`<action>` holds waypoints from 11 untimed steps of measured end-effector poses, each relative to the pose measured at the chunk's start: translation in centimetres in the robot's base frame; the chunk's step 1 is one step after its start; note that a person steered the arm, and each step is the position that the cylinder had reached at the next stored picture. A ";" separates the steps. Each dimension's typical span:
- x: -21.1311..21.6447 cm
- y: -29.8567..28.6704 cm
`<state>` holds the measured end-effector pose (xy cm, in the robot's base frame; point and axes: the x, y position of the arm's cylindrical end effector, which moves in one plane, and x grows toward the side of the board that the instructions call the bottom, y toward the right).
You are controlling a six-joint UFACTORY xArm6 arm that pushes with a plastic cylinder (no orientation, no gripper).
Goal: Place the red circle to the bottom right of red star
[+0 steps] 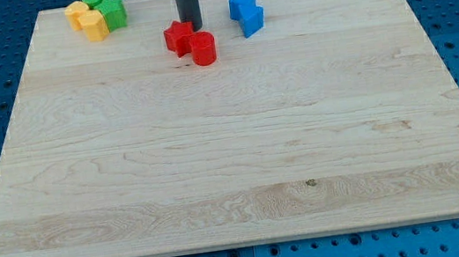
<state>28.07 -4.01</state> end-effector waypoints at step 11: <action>5.2 5.7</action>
